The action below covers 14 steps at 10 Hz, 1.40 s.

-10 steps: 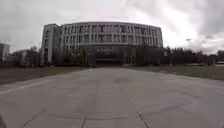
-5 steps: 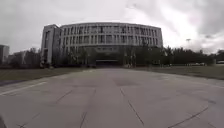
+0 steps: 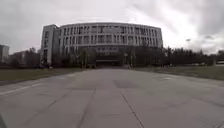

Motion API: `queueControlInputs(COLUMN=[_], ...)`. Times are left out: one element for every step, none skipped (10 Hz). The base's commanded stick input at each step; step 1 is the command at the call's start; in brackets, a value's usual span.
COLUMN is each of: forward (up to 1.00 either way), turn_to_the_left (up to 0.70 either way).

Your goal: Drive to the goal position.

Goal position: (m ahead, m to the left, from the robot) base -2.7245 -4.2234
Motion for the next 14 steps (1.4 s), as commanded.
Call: queueControlInputs(forward=[0.7,0.7,0.7,0.7,0.7,0.7,0.7,0.7,0.7,0.7,0.7,0.7,0.7,0.7], turn_to_the_left=[0.0,0.0,0.0,-0.09,-0.3,-0.02,0.0,0.0,0.0,0.0,0.0,0.0,0.0,0.0])
